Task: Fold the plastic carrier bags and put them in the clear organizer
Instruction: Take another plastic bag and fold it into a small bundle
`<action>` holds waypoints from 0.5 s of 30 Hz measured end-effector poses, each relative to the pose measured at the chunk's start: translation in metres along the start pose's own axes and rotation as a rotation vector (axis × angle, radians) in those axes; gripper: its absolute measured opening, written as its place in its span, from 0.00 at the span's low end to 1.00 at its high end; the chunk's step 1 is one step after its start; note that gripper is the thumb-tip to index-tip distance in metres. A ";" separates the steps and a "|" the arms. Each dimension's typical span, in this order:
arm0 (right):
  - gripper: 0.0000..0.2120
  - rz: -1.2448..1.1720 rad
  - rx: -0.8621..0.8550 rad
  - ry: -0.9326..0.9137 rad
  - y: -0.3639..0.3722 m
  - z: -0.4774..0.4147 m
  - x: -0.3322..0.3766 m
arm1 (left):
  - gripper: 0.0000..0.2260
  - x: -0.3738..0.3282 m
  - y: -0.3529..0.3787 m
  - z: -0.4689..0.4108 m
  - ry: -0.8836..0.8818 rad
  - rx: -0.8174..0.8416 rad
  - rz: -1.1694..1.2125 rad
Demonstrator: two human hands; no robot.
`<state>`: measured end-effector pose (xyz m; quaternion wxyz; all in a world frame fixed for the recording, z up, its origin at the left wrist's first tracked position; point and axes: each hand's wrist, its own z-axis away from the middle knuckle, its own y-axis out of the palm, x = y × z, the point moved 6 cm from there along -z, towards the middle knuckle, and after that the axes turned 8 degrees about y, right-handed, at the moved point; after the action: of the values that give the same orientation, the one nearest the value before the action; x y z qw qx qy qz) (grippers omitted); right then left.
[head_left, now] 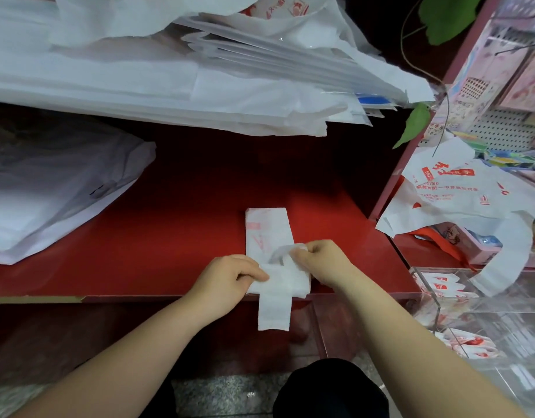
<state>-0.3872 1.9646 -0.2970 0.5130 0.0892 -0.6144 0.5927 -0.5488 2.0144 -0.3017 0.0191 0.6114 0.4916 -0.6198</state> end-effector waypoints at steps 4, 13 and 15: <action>0.22 0.234 0.041 0.109 0.006 -0.009 0.010 | 0.17 -0.001 0.005 -0.004 0.003 0.107 -0.090; 0.19 0.025 0.133 0.141 0.002 0.000 0.018 | 0.19 0.002 -0.006 -0.013 -0.153 0.075 -0.029; 0.15 -0.042 0.173 0.103 0.001 0.002 0.015 | 0.18 -0.001 -0.003 -0.011 -0.152 0.096 -0.001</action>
<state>-0.3960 1.9707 -0.2862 0.5465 0.1153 -0.5319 0.6365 -0.5420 2.0223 -0.2964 0.0267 0.5625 0.4586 -0.6874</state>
